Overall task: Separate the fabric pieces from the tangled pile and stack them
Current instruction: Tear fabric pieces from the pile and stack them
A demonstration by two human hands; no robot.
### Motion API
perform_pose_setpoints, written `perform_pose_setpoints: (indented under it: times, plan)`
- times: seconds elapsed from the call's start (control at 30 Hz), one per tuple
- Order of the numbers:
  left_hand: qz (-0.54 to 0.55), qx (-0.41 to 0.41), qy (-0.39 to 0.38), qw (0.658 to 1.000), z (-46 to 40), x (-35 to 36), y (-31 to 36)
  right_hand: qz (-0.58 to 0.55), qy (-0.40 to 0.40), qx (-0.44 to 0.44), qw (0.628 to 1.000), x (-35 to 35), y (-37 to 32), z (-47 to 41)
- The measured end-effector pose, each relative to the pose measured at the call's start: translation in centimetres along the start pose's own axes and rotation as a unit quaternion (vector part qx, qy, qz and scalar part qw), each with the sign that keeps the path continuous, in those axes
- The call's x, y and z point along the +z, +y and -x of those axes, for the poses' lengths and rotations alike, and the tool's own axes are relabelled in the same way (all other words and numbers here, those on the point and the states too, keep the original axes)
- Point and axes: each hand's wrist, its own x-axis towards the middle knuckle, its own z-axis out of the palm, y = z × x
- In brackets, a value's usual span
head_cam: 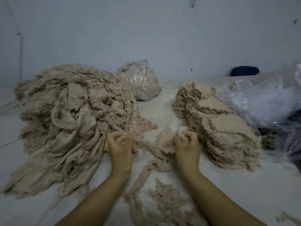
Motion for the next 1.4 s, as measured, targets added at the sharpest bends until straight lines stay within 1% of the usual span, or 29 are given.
perform_pose_setpoints:
  times: [0.03, 0.1, 0.13, 0.17, 0.2, 0.27, 0.3, 0.33, 0.37, 0.4, 0.47, 0.5, 0.53, 0.6, 0.63, 0.67, 0.73, 0.77, 0.8, 0.87, 0.93, 1.0, 1.07, 1.13, 1.2, 1.27, 1.3, 1.33, 1.4]
  plan:
    - [0.001, -0.025, -0.075, 0.997, 0.4, 0.4, -0.1, 0.02, -0.039, -0.039, 0.998, -0.1, -0.1, 0.3]
    - [0.052, -0.146, -0.177, 0.972, 1.2, 1.3, -0.1, -0.002, -0.17, -0.099, 0.98, 0.1, -0.4, 1.5]
    - [0.089, -0.197, -0.202, 0.955, 1.4, 1.5, -0.2, -0.034, -0.244, -0.106, 0.963, 0.2, -0.3, 2.1]
    - [0.112, -0.226, -0.211, 0.944, 1.6, 1.6, -0.1, -0.061, -0.288, -0.102, 0.95, 0.4, -0.2, 2.5]
    - [0.114, -0.238, -0.2, 0.943, 1.5, 1.5, 0.0, -0.082, -0.293, -0.097, 0.948, 0.6, -0.2, 2.6]
    - [0.121, -0.244, -0.162, 0.949, 1.0, 1.3, 0.3, -0.112, -0.226, -0.086, 0.964, 0.6, -0.3, 2.1]
    - [0.126, -0.25, -0.151, 0.948, 0.8, 1.1, 0.4, -0.095, -0.183, -0.085, 0.975, 0.5, -0.5, 1.8]
    - [0.132, -0.258, -0.146, 0.946, 0.7, 1.0, 0.6, -0.062, -0.166, -0.08, 0.981, 0.4, -0.7, 1.6]
    - [0.136, -0.272, -0.144, 0.942, 0.6, 0.9, 0.8, -0.048, -0.194, -0.065, 0.978, 0.2, -0.5, 1.4]
    - [0.141, -0.29, -0.144, 0.936, 0.5, 0.9, 0.9, -0.06, -0.259, -0.023, 0.964, 0.2, -0.4, 1.4]
    - [0.163, -0.313, -0.139, 0.925, 0.4, 0.9, 1.3, -0.093, -0.379, 0.073, 0.918, 0.2, -0.4, 2.0]
    - [0.179, -0.308, -0.125, 0.926, 0.1, 0.9, 1.5, -0.083, -0.413, 0.072, 0.904, 0.2, 0.0, 2.3]
    - [0.195, -0.291, -0.103, 0.931, -0.5, 0.7, 1.6, -0.035, -0.424, 0.035, 0.904, 0.1, -0.1, 2.4]
    - [0.227, -0.251, -0.068, 0.939, -2.0, 0.0, 1.8, 0.027, -0.428, -0.01, 0.903, 0.2, 0.4, 2.5]
    - [0.231, -0.242, -0.075, 0.939, -2.4, -0.3, 1.8, 0.045, -0.419, -0.016, 0.907, 0.2, 0.4, 2.6]
    - [0.219, -0.242, -0.092, 0.941, -2.5, -0.5, 1.8, 0.051, -0.394, -0.027, 0.917, 0.3, 0.2, 2.6]
    - [0.186, -0.273, -0.146, 0.933, -1.9, -0.4, 1.5, 0.026, -0.334, -0.046, 0.941, 0.4, -0.1, 2.4]
    - [0.165, -0.287, -0.18, 0.926, -1.4, -0.1, 1.2, 0.025, -0.323, -0.054, 0.944, 0.5, -0.4, 2.3]
    - [0.144, -0.291, -0.208, 0.923, -0.8, 0.2, 1.0, 0.022, -0.34, -0.067, 0.938, 0.4, -0.6, 2.3]
    - [0.131, -0.278, -0.228, 0.924, -0.3, 0.6, 0.9, 0.006, -0.365, -0.081, 0.928, 0.3, -0.5, 2.2]
    - [0.145, -0.258, -0.218, 0.93, -0.5, 0.5, 1.2, -0.036, -0.347, -0.038, 0.936, 0.1, -0.3, 2.0]
    - [0.17, -0.237, -0.183, 0.939, -1.1, 0.4, 1.5, -0.052, -0.349, 0.012, 0.936, 0.1, 0.0, 1.9]
    - [0.223, -0.23, -0.143, 0.936, -1.8, 0.3, 1.9, -0.018, -0.364, -0.008, 0.931, 0.0, 0.2, 2.0]
    - [0.279, -0.221, -0.102, 0.929, -2.8, -0.2, 2.5, 0.07, -0.4, -0.074, 0.911, 0.0, 0.2, 2.6]
    - [0.313, -0.211, -0.07, 0.923, -3.8, -1.1, 3.0, 0.151, -0.459, -0.15, 0.862, 0.1, 0.4, 3.1]
    - [0.3, -0.231, -0.079, 0.922, -3.9, -1.3, 3.1, 0.161, -0.512, -0.178, 0.825, 0.0, 0.1, 3.1]
    - [0.282, -0.245, -0.096, 0.923, -3.5, -1.0, 2.9, 0.145, -0.524, -0.172, 0.821, 0.0, -0.2, 3.0]
    - [0.271, -0.257, -0.117, 0.92, -2.9, -0.5, 2.7, 0.11, -0.512, -0.148, 0.839, -0.1, -0.6, 2.7]
    - [0.274, -0.281, -0.158, 0.906, -1.6, 0.4, 2.2, -0.006, -0.417, -0.067, 0.907, -0.1, -1.2, 2.3]
